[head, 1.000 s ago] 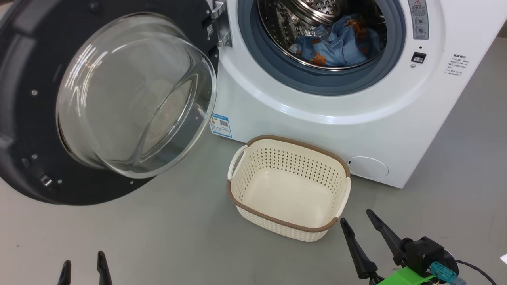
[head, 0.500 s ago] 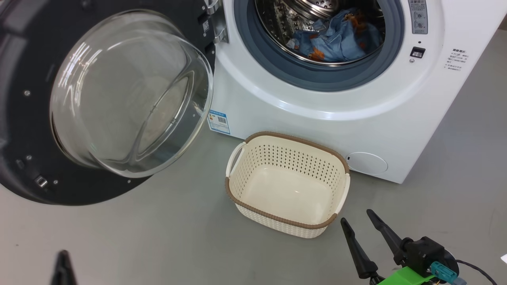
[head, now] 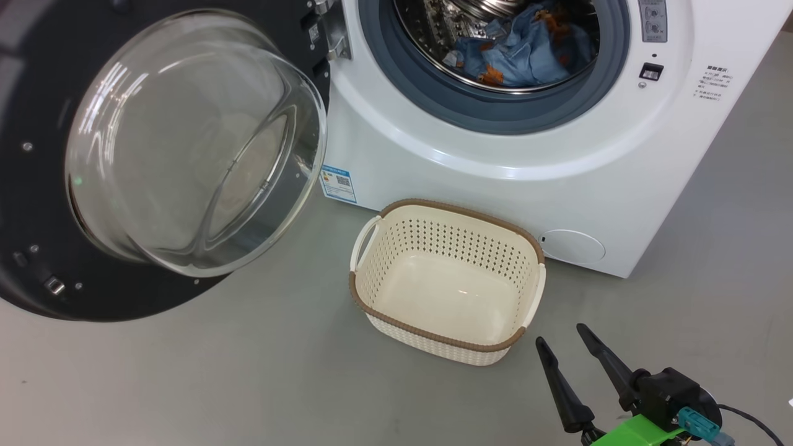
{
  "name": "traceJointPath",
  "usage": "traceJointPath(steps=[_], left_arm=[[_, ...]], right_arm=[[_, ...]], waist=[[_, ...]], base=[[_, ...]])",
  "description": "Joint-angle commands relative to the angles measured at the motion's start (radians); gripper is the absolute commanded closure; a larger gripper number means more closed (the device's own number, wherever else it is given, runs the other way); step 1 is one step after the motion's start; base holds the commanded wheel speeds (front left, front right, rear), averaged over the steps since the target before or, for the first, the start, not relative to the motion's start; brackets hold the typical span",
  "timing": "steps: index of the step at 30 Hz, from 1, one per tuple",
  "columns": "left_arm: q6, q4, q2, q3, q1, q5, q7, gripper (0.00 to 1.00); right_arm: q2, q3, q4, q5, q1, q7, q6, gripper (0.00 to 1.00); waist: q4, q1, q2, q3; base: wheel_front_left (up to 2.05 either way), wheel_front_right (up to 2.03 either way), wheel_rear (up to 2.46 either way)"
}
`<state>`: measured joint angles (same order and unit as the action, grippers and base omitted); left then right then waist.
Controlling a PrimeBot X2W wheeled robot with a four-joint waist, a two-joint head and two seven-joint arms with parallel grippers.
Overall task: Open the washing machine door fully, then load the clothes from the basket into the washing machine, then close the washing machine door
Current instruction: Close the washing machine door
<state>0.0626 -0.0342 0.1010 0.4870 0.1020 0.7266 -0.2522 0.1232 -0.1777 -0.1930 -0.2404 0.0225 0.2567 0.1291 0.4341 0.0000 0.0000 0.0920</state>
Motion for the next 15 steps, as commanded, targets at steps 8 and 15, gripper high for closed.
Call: traceJointPath(steps=[8, 15], left_arm=[[0.011, -0.177, 0.217, 0.14, 0.302, 0.275, 0.175, 1.0], [-0.006, -0.375, 0.323, 0.195, 0.474, 0.46, 0.341, 1.0]], right_arm=[[0.015, -0.018, 0.046, 0.009, 0.03, -0.013, 0.002, 0.0], [0.036, -0.02, 0.074, 0.014, 0.036, -0.038, 0.002, 0.0]], waist=[[-0.007, 0.0, 0.0, 0.023], [-0.032, 0.0, 0.0, 0.054]], base=[[0.0, 0.0, 0.0], [0.0, 0.0, 0.0]])
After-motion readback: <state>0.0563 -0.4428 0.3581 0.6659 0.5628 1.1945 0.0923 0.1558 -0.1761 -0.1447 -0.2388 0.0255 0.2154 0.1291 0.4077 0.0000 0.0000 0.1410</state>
